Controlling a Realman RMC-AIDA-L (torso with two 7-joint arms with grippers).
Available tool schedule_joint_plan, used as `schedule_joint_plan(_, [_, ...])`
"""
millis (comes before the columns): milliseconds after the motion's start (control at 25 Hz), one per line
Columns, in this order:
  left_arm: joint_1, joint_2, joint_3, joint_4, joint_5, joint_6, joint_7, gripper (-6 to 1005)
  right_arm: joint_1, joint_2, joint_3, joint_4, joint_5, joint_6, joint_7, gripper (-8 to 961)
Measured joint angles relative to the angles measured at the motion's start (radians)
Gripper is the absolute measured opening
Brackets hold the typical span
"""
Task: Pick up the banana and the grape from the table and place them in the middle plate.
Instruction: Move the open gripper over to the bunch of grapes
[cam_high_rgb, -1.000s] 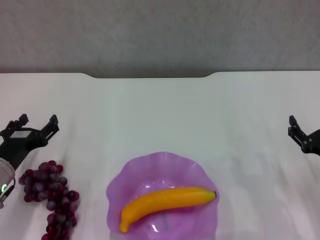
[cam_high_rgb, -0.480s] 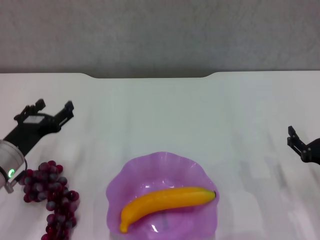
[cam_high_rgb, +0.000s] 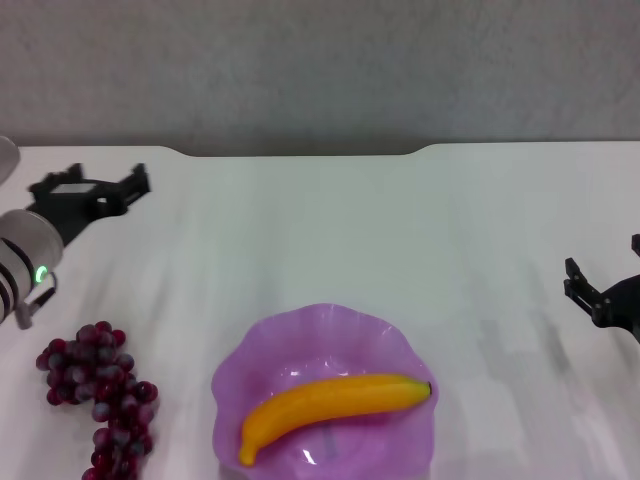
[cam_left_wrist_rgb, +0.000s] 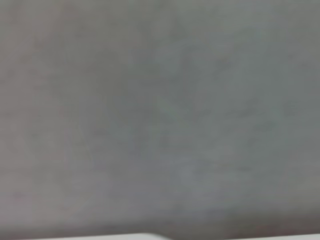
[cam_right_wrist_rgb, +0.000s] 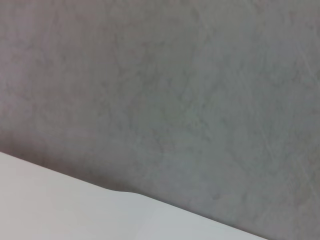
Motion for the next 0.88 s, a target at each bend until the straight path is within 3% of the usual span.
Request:
schedule_joint_plan(160, [0.036, 0.002, 0.081, 0.206, -0.018, 0.373, 0.079, 859, 0.004, 0.0, -0.001, 0.002, -0.002, 0.007, 0.0, 891])
schedule_joint_plan(280, [0.008, -0.006, 0.104, 0.303, -0.164, 0.61, 0.286, 859, 0.007, 0.0, -0.001, -0.002, -0.001, 0.009, 0.0, 891])
schedule_joint_plan(400, [-0.023, -0.007, 0.113, 0.367, -0.296, 0.757, 0.461, 859, 0.01, 0.0, -0.001, -0.003, -0.002, 0.011, 0.0, 892])
schedule_joint_plan(560, [-0.033, -0.011, 0.154, 0.475, -0.309, 0.903, 0.575, 859, 0.02, 0.0, -0.001, -0.002, -0.005, 0.031, 0.0, 892])
schedule_joint_plan(680, [-0.031, -0.012, 0.156, 0.487, -0.306, 0.888, 0.596, 859, 0.025, 0.0, -0.001, -0.002, -0.005, 0.034, 0.0, 892])
schedule_joint_plan(880, [0.014, -0.013, 0.097, 0.469, -0.304, 0.694, 0.535, 859, 0.031, 0.001, -0.014, -0.002, -0.001, 0.038, 0.001, 891])
